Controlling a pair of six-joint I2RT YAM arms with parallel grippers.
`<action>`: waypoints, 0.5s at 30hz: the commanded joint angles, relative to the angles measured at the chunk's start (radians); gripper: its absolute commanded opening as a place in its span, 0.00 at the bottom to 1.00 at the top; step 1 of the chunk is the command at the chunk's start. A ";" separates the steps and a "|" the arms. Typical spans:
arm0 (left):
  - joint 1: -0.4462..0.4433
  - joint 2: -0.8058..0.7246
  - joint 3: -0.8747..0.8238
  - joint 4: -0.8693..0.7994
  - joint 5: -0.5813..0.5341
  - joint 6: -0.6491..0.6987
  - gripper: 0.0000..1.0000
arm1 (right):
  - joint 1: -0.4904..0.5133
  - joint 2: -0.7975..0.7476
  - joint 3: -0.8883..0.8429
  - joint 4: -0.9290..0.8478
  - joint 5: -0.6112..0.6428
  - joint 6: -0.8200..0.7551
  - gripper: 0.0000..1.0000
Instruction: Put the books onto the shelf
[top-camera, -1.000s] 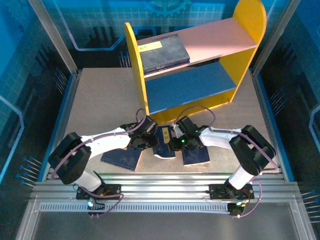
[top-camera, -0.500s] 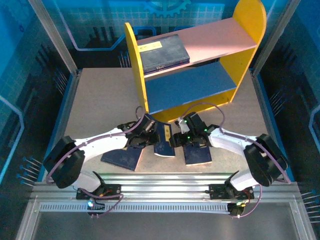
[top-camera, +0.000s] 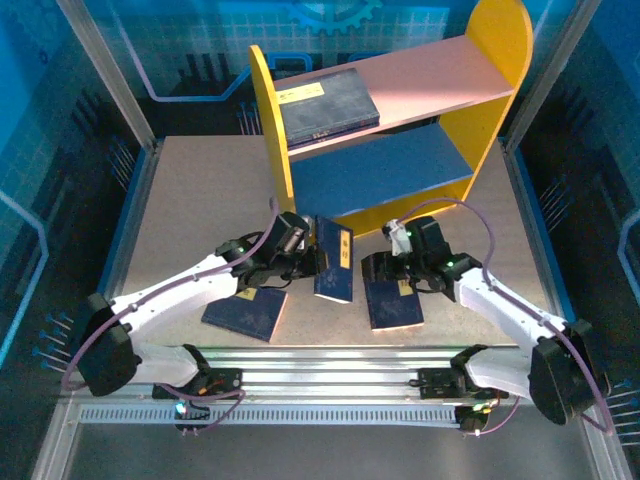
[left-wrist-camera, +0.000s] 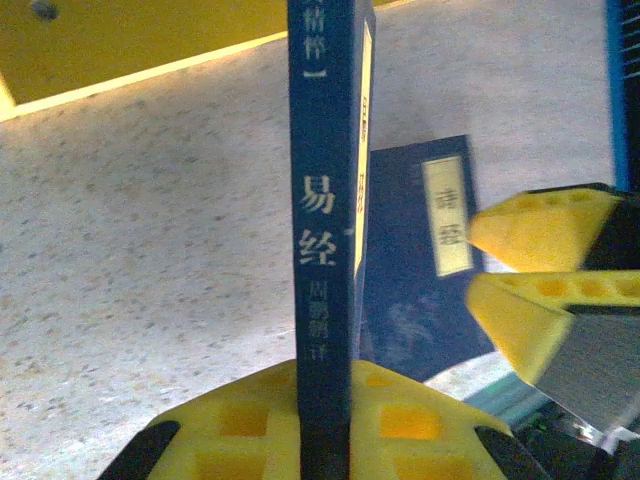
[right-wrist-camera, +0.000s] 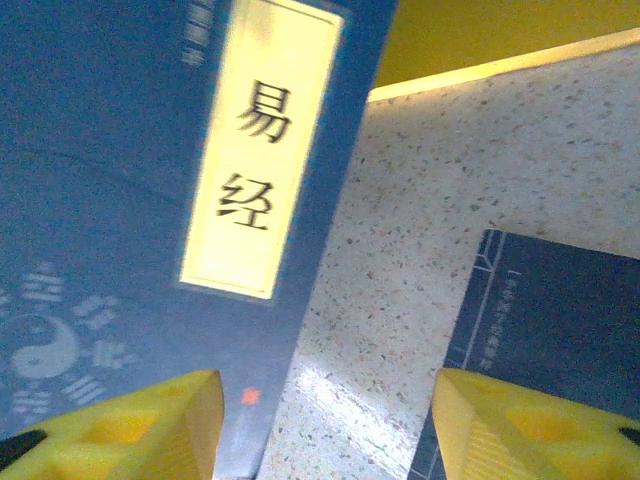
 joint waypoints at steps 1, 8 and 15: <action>-0.014 -0.055 0.076 -0.018 0.003 0.042 0.00 | -0.044 -0.070 -0.024 -0.049 -0.042 -0.003 0.60; -0.014 -0.033 0.148 0.099 -0.101 0.025 0.00 | -0.127 -0.152 -0.047 -0.015 -0.120 0.058 0.62; -0.040 0.028 0.170 0.269 -0.269 -0.032 0.00 | -0.249 -0.197 -0.103 0.179 -0.337 0.274 0.64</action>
